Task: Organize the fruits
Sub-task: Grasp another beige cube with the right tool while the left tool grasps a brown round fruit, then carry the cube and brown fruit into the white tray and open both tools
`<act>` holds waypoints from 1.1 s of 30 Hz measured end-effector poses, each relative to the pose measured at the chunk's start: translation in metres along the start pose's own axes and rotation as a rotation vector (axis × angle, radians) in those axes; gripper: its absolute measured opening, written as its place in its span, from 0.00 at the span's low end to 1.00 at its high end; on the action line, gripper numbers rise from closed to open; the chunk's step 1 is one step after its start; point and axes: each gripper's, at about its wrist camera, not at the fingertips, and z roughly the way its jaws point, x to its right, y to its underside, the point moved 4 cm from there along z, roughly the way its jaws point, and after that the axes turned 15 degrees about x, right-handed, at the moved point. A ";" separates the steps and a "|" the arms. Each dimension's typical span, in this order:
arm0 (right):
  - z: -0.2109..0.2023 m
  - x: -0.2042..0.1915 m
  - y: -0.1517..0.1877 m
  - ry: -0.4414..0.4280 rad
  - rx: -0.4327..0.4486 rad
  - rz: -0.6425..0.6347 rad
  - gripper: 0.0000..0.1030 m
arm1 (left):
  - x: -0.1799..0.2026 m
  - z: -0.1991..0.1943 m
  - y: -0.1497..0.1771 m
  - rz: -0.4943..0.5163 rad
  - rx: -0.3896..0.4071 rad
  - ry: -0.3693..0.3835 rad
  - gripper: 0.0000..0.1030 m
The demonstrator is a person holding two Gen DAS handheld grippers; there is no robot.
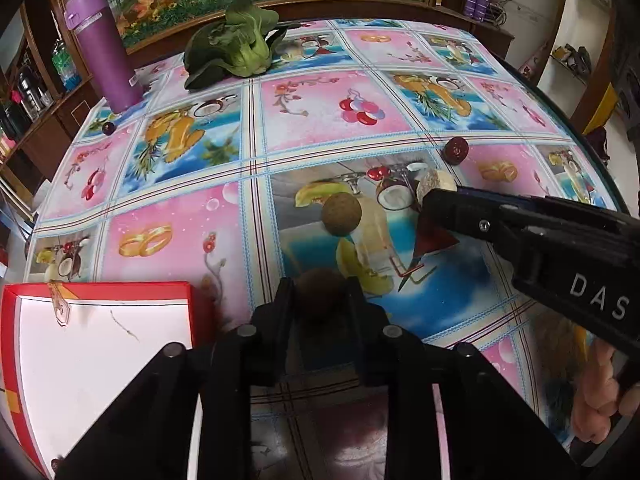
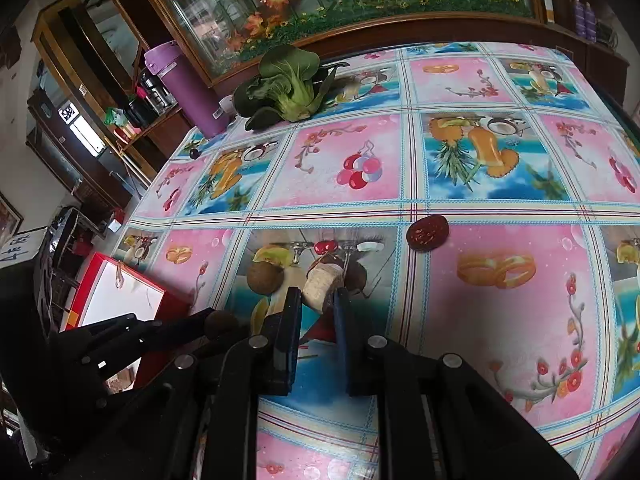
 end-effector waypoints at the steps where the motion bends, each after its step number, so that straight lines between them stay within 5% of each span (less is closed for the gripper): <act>1: -0.001 -0.001 0.000 -0.003 0.005 0.000 0.14 | 0.000 0.000 0.000 -0.004 0.001 0.001 0.27; 6: -0.010 -0.012 -0.005 -0.040 0.066 -0.022 0.14 | -0.001 -0.021 -0.002 -0.044 0.055 0.002 0.27; 12: -0.031 -0.052 -0.005 -0.164 0.167 -0.062 0.14 | -0.026 -0.090 0.000 -0.092 0.196 -0.063 0.27; 24: -0.025 -0.182 0.050 -0.393 0.055 -0.154 0.14 | -0.162 -0.177 0.088 -0.273 0.194 -0.356 0.27; 33: -0.046 -0.233 0.098 -0.436 -0.006 -0.270 0.14 | -0.163 -0.213 0.148 -0.290 0.173 -0.315 0.27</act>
